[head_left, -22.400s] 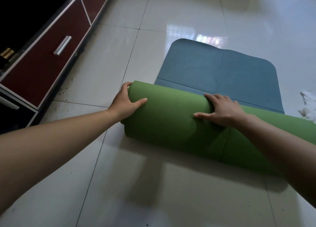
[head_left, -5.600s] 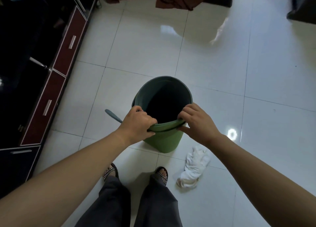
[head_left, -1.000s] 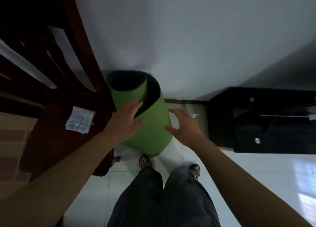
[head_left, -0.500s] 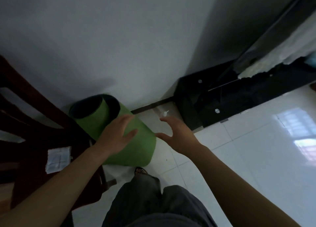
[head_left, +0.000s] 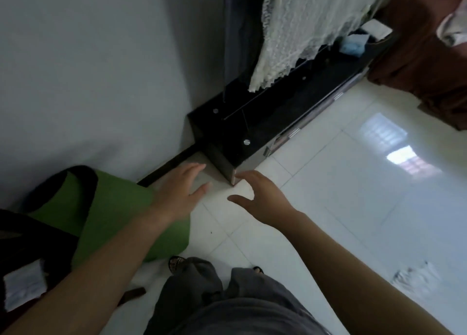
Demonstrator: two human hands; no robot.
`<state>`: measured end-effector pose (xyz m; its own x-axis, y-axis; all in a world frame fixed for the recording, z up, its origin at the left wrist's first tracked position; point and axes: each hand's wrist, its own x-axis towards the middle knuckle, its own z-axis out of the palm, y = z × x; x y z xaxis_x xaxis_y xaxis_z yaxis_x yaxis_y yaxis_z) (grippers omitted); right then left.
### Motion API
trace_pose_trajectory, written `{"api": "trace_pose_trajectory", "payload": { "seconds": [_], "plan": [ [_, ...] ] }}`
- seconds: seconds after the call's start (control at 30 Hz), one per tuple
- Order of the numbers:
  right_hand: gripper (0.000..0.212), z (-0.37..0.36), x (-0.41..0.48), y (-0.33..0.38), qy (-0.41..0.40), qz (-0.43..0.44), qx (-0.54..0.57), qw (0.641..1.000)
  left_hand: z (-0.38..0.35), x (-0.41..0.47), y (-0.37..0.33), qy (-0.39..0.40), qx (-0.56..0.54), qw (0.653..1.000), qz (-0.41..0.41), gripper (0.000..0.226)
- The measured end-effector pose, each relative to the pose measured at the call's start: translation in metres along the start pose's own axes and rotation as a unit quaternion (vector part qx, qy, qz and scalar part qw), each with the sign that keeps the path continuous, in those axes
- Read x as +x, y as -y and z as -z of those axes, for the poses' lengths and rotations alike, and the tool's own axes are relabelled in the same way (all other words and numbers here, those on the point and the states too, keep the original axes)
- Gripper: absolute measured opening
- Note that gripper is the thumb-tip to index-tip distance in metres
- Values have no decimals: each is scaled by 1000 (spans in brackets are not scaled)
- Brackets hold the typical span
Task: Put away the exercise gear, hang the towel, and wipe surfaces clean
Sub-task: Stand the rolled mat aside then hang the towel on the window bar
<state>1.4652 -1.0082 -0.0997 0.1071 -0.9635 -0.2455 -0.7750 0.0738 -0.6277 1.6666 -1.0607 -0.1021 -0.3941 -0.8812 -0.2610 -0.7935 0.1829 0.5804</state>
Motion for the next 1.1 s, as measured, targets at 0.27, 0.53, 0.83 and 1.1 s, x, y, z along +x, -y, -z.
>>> {"api": "trace_pose_trajectory", "payload": {
  "seconds": [0.27, 0.53, 0.83, 1.1],
  "plan": [
    [58, 66, -85, -105, -80, -89, 21, 993, -67, 25, -128, 66, 13, 994, -82, 53],
    [58, 91, -104, -166, -134, -202, 82, 967, -102, 73, -193, 146, 83, 973, -156, 50],
    [57, 138, -92, -210, -150, -326, 108, 927, -125, 188, -251, 233, 114, 929, -266, 51],
    [56, 173, -119, -245, -237, -399, 143, 874, -176, 240, -330, 304, 197, 851, -379, 51]
  ]
}}
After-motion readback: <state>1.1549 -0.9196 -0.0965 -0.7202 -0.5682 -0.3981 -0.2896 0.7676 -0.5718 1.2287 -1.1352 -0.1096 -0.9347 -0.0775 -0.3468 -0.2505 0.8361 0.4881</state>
